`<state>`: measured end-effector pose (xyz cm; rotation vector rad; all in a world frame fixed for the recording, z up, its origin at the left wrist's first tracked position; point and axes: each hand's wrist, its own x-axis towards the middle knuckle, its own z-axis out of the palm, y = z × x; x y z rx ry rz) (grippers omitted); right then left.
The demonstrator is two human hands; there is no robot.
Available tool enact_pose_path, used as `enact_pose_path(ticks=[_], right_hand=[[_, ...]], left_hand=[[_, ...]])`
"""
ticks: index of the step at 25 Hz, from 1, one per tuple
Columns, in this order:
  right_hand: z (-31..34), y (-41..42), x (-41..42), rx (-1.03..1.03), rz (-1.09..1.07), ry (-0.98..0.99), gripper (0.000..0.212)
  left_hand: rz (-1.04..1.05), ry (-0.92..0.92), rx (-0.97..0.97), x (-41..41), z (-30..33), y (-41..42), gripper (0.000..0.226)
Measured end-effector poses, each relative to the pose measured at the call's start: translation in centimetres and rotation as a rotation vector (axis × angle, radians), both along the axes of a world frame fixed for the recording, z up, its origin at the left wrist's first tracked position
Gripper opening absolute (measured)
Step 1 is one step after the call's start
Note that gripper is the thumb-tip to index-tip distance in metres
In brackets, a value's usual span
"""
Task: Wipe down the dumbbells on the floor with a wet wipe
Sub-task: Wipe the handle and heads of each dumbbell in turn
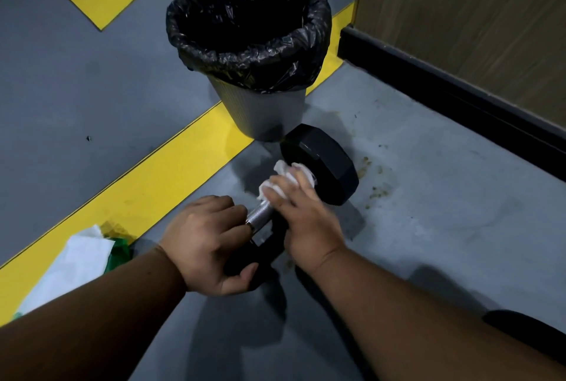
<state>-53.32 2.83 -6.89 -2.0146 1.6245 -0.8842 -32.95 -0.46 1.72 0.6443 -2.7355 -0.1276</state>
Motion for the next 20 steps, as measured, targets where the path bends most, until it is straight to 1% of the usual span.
enact_pose_path(ticks=[1,3,5,7,9,10,11,13,15,17,18,20], right_hand=[[-0.2,0.9,1.2,0.021,0.054,-0.034,0.076],[-0.5,2.1,2.2,0.059,0.197,-0.044,0.063],[-0.4,1.5,1.4,0.034,0.283,-0.013,0.066],[-0.3,0.3,-0.5,-0.008,0.228,0.010,0.072],[-0.7,-0.9,-2.0,-0.033,0.062,-0.024,0.081],[-0.6,-1.0,-2.0,-0.042,0.001,-0.032,0.083],[-0.7,-0.6,-1.3,-0.053,-0.016,-0.027,0.082],[-1.0,0.8,0.8,-0.066,0.075,-0.016,0.075],[-1.1,2.1,2.3,0.004,0.184,-0.028,0.059],[-0.9,1.5,1.5,-0.028,0.247,0.002,0.053],[-0.8,0.9,0.6,-0.082,0.251,0.047,0.056],[-0.4,-0.4,-1.1,-0.114,0.166,0.084,0.075]], left_hand=[[-0.001,-0.005,-0.003,0.0,0.0,0.0,0.040],[0.001,-0.021,-0.003,-0.2,0.1,0.0,0.036],[0.019,-0.032,-0.004,-0.2,0.2,0.2,0.034],[0.029,-0.044,-0.012,-0.2,0.2,0.3,0.036],[0.036,-0.053,-0.021,-0.3,0.3,0.4,0.039],[0.040,-0.054,-0.027,-0.4,0.3,0.5,0.039],[0.043,-0.054,-0.027,-0.4,0.4,0.6,0.039],[0.043,-0.061,-0.026,-0.4,0.4,0.7,0.038],[0.041,-0.077,-0.039,-0.4,0.4,0.8,0.035],[0.044,-0.077,-0.048,-0.6,0.5,0.9,0.035],[0.046,-0.074,-0.052,-0.6,0.5,1.0,0.036],[0.051,-0.072,-0.072,-0.8,0.6,1.2,0.038]])
